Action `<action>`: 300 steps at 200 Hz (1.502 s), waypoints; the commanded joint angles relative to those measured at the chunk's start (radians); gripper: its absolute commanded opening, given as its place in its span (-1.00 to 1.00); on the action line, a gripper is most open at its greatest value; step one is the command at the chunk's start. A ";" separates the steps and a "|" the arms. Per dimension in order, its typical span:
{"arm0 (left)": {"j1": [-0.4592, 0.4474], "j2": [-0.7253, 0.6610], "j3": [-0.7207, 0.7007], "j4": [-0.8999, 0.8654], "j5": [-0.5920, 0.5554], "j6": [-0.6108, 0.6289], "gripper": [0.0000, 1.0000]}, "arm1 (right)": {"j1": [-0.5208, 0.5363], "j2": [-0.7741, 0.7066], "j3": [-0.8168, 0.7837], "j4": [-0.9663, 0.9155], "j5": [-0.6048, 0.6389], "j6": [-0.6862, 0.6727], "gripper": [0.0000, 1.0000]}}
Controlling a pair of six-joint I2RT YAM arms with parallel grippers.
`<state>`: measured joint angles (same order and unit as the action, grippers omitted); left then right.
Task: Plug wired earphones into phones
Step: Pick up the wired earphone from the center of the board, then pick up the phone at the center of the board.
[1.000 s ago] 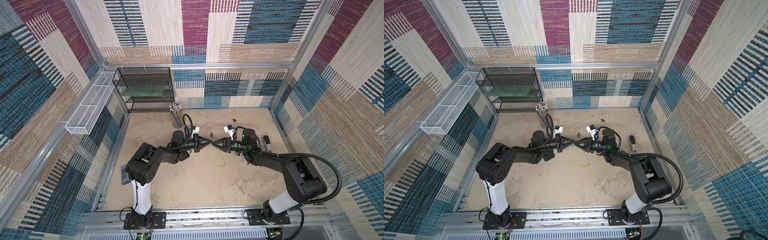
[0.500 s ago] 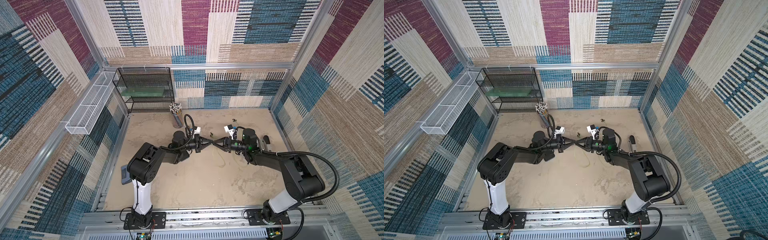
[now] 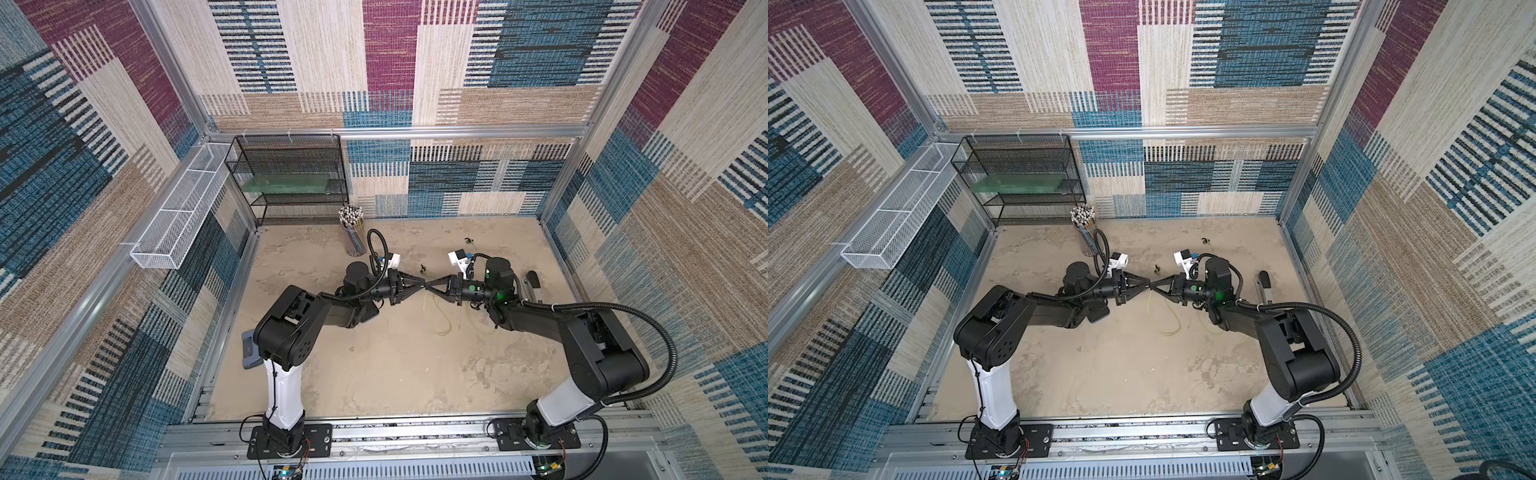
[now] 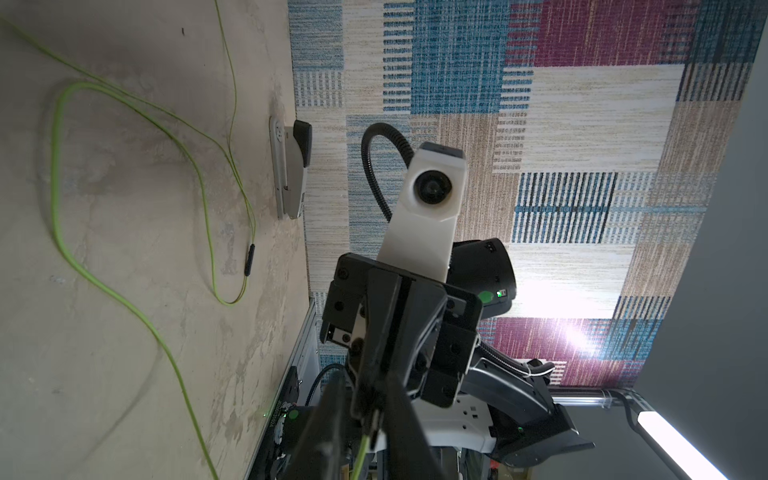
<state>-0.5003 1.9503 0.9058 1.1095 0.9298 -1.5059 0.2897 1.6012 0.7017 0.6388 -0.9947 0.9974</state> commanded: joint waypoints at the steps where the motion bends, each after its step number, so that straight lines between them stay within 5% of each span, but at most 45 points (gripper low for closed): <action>1: -0.003 -0.044 0.001 -0.136 -0.009 0.127 0.23 | -0.001 -0.010 -0.004 0.025 -0.007 -0.012 -1.00; 22: 0.015 -0.125 0.009 -0.387 -0.046 0.256 0.74 | -0.010 -0.028 -0.003 -0.031 0.008 -0.048 -1.00; 35: 0.040 -0.203 0.043 -0.742 -0.104 0.401 0.96 | -0.012 -0.053 0.015 -0.164 0.063 -0.118 -1.00; 46: 0.063 -0.278 0.128 -1.181 -0.261 0.593 0.98 | 0.003 -0.081 0.072 -0.386 0.170 -0.243 -1.00; 64: 0.086 -0.330 0.309 -1.765 -0.695 0.747 0.98 | 0.057 -0.121 0.187 -0.739 0.428 -0.412 -1.00; 79: 0.115 -0.298 0.412 -1.987 -0.881 0.771 0.98 | 0.083 -0.152 0.209 -0.842 0.556 -0.443 -1.00; 103: 0.144 -0.145 0.561 -2.150 -0.920 0.775 0.96 | 0.087 -0.207 0.165 -0.844 0.619 -0.412 -1.00; 147: 0.140 0.087 0.772 -2.222 -0.982 0.688 0.75 | 0.077 -0.254 0.150 -0.880 0.677 -0.432 -1.00; 188: 0.103 0.228 0.923 -2.250 -1.012 0.658 0.92 | 0.048 -0.248 0.140 -0.882 0.648 -0.466 -1.00; 300: 0.118 0.213 0.690 -1.964 -0.900 0.520 0.97 | 0.031 -0.225 0.146 -0.885 0.632 -0.464 -1.00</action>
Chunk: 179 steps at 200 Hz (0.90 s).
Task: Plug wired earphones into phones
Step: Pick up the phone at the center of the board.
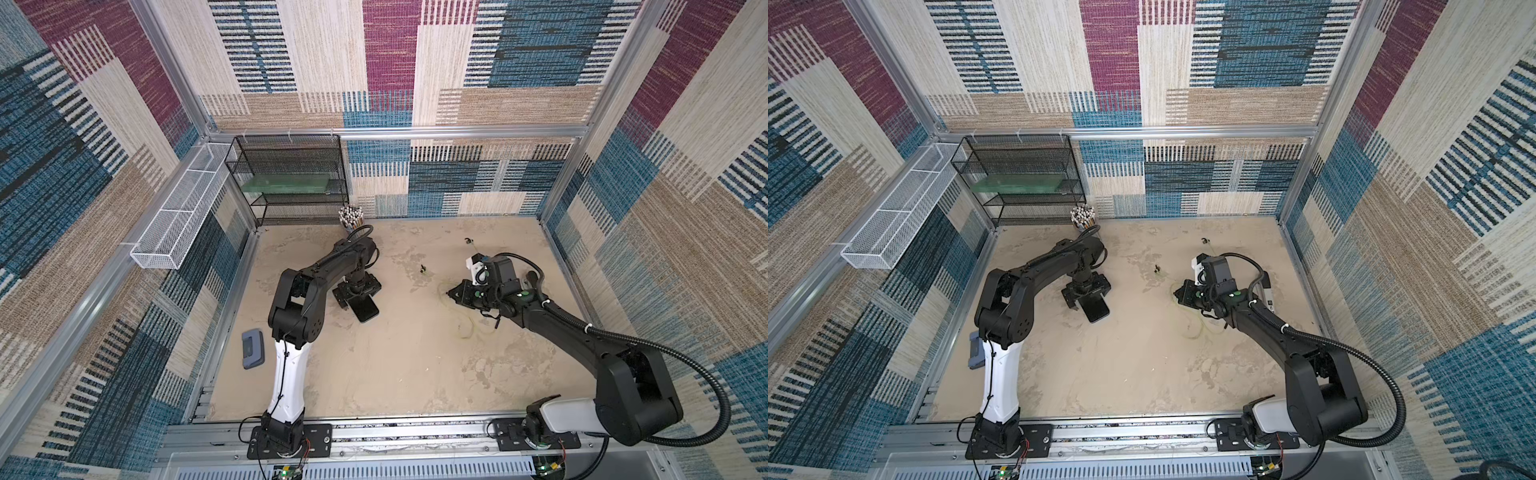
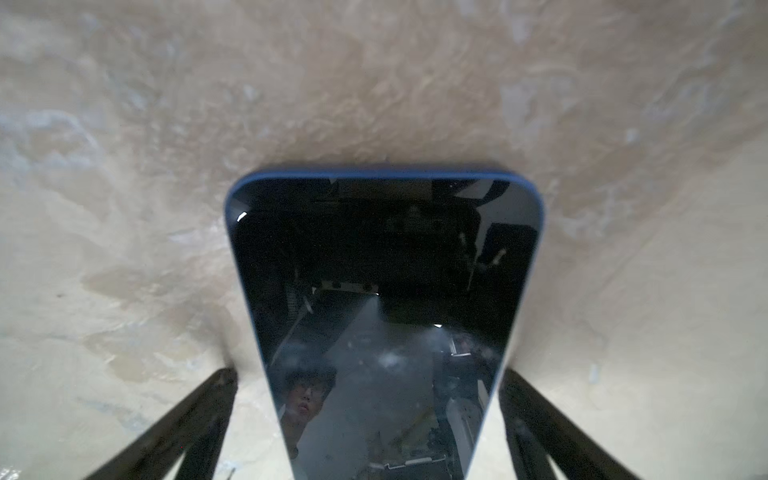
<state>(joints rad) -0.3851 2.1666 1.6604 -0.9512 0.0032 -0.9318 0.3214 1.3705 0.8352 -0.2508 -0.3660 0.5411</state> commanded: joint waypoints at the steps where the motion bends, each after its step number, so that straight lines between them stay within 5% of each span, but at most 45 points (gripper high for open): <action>1: 0.003 -0.004 -0.069 0.100 0.028 -0.055 0.97 | -0.001 0.006 0.011 0.004 0.003 -0.007 -1.00; 79: 0.006 -0.009 -0.167 0.183 0.070 -0.133 0.62 | 0.001 0.015 0.004 0.016 -0.013 0.014 -1.00; 118: 0.009 -0.010 -0.169 0.189 0.093 -0.175 0.24 | 0.027 0.049 -0.016 0.073 -0.074 0.002 -1.00; 179: 0.013 -0.083 -0.060 0.103 0.250 -0.239 0.15 | 0.107 0.128 0.015 0.153 -0.159 0.013 -1.00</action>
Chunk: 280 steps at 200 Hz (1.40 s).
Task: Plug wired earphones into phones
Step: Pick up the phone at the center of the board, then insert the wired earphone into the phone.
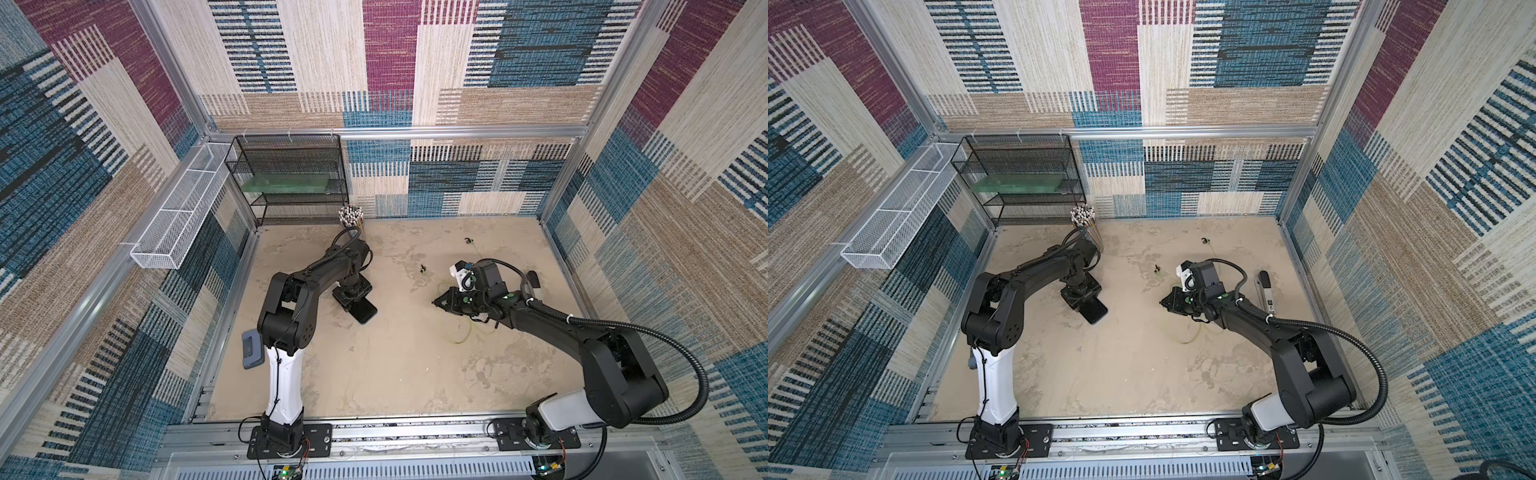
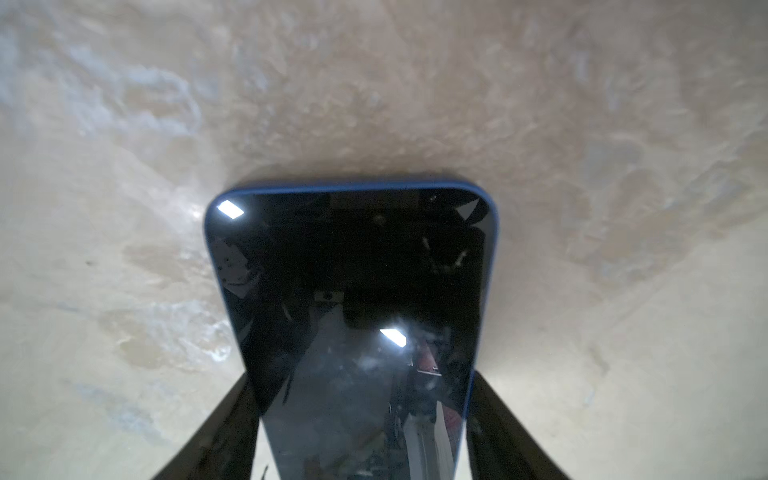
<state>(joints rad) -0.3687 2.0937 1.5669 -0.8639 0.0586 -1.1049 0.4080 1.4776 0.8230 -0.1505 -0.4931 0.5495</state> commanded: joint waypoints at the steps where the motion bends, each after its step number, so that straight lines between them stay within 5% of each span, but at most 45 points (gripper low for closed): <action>1: -0.003 -0.012 0.036 0.014 0.198 -0.066 0.14 | 0.021 0.022 0.029 0.052 -0.032 0.004 -1.00; 71: -0.008 -0.107 0.105 -0.024 0.337 -0.203 0.02 | 0.083 0.068 0.179 -0.113 0.063 -0.064 -1.00; 122: -0.031 -0.192 0.062 0.057 0.338 -0.394 -0.11 | 0.141 0.021 0.177 -0.015 0.128 0.004 -1.00; 280: -0.055 -0.212 0.010 0.179 0.376 -0.483 -0.27 | 0.131 0.018 0.147 0.084 0.071 0.083 -1.00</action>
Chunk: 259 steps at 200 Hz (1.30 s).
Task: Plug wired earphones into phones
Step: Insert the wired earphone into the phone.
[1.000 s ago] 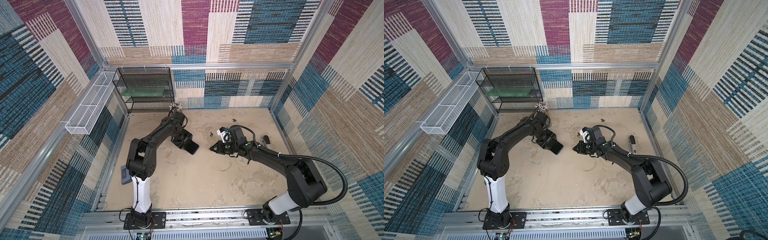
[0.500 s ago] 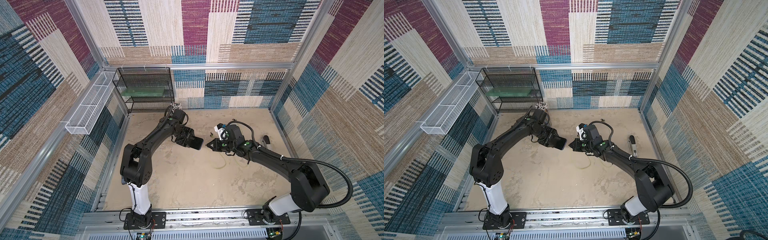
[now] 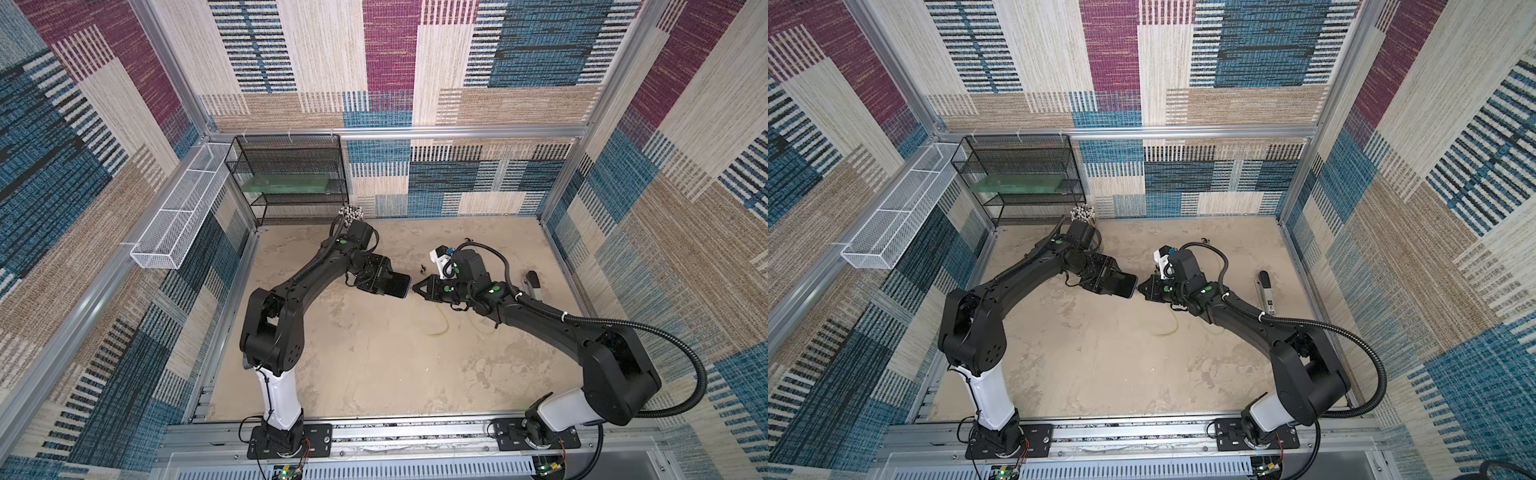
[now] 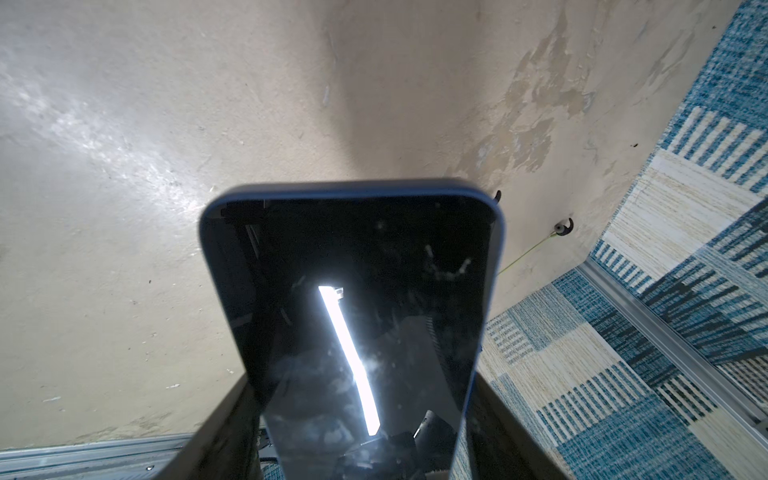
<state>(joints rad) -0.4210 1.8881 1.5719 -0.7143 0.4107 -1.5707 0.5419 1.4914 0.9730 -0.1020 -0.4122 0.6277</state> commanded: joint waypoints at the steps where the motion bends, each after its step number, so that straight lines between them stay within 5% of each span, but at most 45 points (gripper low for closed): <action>1: -0.003 -0.006 0.005 0.030 0.025 -0.017 -0.27 | -0.002 0.004 -0.003 0.036 -0.010 0.005 -1.00; 259: -0.038 -0.028 -0.102 0.218 0.160 -0.165 -0.42 | -0.006 -0.016 -0.057 0.122 0.056 0.024 -1.00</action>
<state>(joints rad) -0.4492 1.8637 1.4746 -0.5591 0.4492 -1.6798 0.5331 1.4750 0.9142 -0.0460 -0.3576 0.6651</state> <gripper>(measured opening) 0.662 0.093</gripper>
